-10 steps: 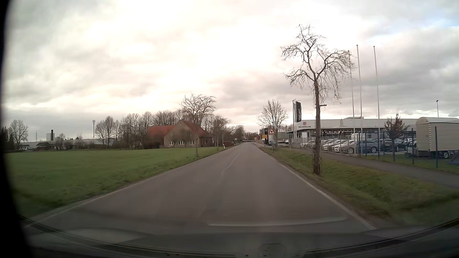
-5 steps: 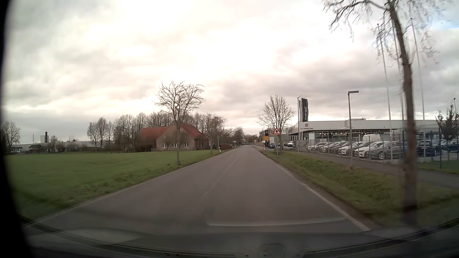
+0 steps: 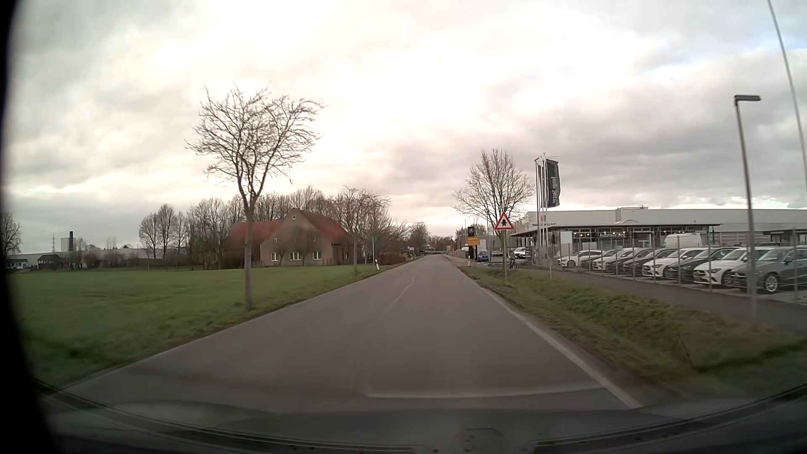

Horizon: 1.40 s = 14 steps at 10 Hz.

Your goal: Follow the waypoints while adhering to traffic rules and regulations

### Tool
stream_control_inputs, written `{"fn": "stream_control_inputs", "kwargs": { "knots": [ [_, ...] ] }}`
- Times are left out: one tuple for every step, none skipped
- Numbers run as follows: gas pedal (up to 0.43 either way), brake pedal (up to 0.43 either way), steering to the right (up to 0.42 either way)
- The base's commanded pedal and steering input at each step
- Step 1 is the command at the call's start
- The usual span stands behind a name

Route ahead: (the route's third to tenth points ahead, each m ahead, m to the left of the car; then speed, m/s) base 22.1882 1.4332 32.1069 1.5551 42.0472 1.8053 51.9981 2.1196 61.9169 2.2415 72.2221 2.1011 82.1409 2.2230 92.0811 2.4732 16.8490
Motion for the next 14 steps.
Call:
{"fn": "stream_control_inputs", "kwargs": {
  "knots": [
    [0.350, 0.000, -0.005],
    [0.350, 0.000, -0.004],
    [0.339, 0.000, -0.003],
    [0.299, 0.000, -0.002],
    [0.248, 0.000, -0.002],
    [0.000, 0.000, -0.002],
    [0.000, 0.000, -0.002],
    [0.000, 0.000, -0.002],
    [0.000, 0.012, -0.001],
    [0.000, 0.128, 0.000],
    [0.000, 0.201, 0.000],
    [0.000, 0.244, 0.000],
    [0.000, 0.256, 0.000],
    [0.000, 0.274, 0.001]
  ]
}}
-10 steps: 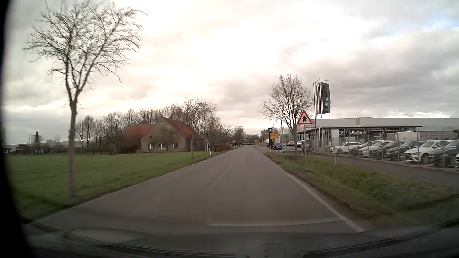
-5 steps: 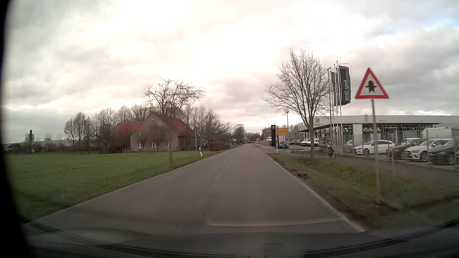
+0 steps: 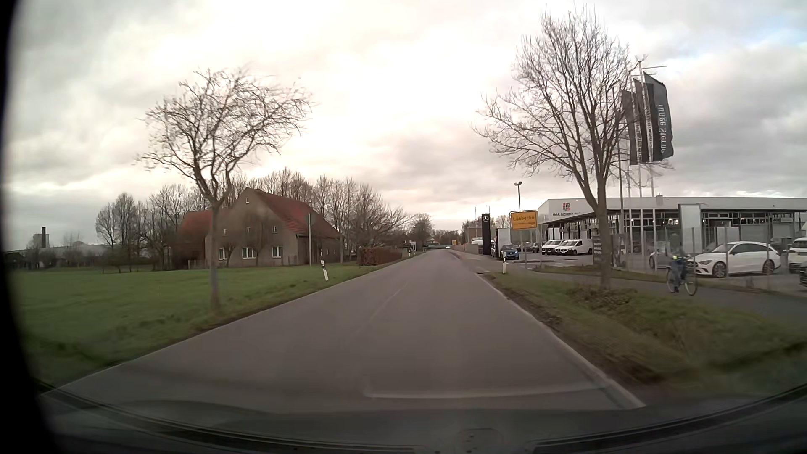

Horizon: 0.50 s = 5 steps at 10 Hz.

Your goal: Follow the waypoints while adhering to traffic rules and regulations

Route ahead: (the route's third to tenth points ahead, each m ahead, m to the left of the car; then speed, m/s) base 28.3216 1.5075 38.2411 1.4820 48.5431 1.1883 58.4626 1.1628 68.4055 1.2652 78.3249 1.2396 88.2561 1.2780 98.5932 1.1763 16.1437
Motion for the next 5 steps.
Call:
{"fn": "stream_control_inputs", "kwargs": {
  "knots": [
    [0.000, 0.287, 0.002],
    [0.000, 0.293, 0.003],
    [0.000, 0.293, 0.003],
    [0.000, 0.293, 0.003],
    [0.000, 0.299, 0.003]
  ]
}}
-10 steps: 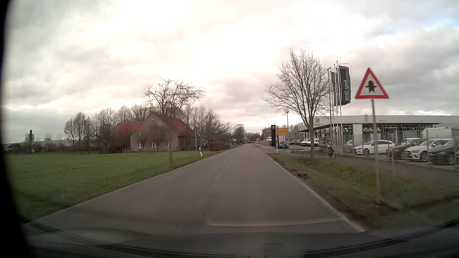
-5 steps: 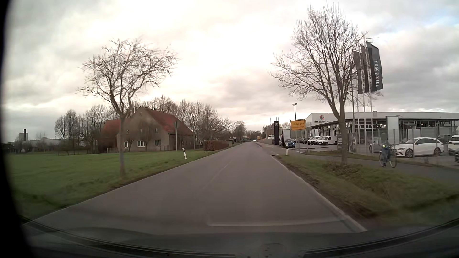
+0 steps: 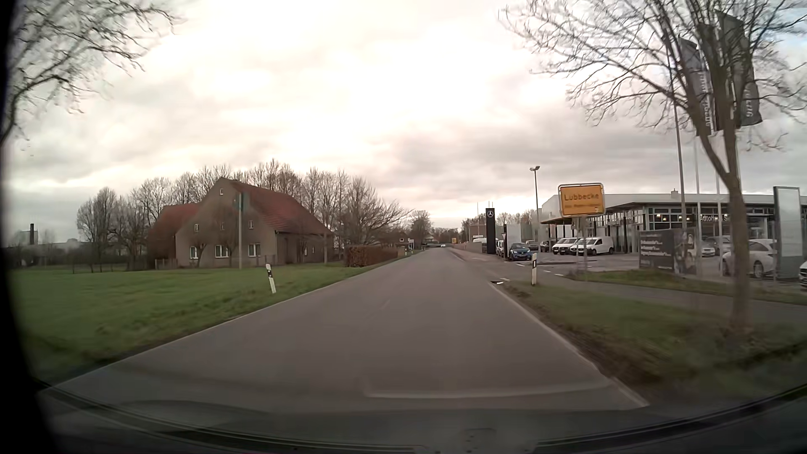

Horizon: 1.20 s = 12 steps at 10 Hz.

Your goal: Follow the waypoints while adhering to traffic rules and regulations

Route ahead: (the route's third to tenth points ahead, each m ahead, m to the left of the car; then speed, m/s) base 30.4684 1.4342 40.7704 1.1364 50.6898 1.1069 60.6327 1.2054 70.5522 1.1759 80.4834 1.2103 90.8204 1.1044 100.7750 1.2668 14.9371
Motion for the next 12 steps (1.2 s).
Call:
{"fn": "stream_control_inputs", "kwargs": {
  "knots": [
    [0.000, 0.305, 0.003],
    [0.000, 0.299, 0.003],
    [0.000, 0.305, 0.003],
    [0.000, 0.305, 0.003],
    [0.000, 0.305, 0.003],
    [0.000, 0.305, 0.003],
    [0.000, 0.305, 0.003],
    [0.000, 0.299, 0.003],
    [0.000, 0.299, 0.003],
    [0.000, 0.293, 0.003],
    [0.000, 0.280, 0.003],
    [0.000, 0.262, 0.003]
  ]
}}
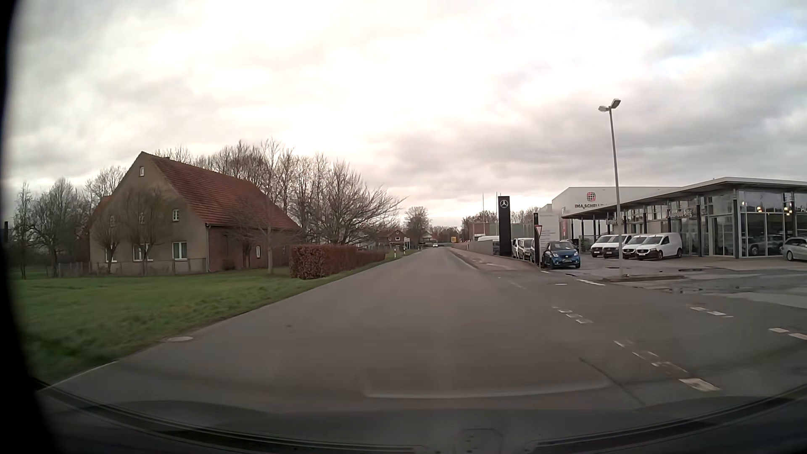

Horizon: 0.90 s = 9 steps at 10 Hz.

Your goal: Follow the waypoints while adhering to traffic rules and regulations

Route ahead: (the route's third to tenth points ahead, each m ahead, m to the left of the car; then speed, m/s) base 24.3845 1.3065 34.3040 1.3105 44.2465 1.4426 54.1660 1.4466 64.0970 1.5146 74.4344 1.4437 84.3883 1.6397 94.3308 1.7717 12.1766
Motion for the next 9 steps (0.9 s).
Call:
{"fn": "stream_control_inputs", "kwargs": {
  "knots": [
    [0.000, 0.207, 0.003],
    [0.000, 0.055, 0.003],
    [0.000, 0.000, 0.003],
    [0.000, 0.000, 0.003],
    [0.000, 0.000, 0.003],
    [0.000, 0.000, 0.003],
    [0.000, 0.000, 0.003],
    [0.039, 0.000, 0.003],
    [0.138, 0.000, 0.002]
  ]
}}
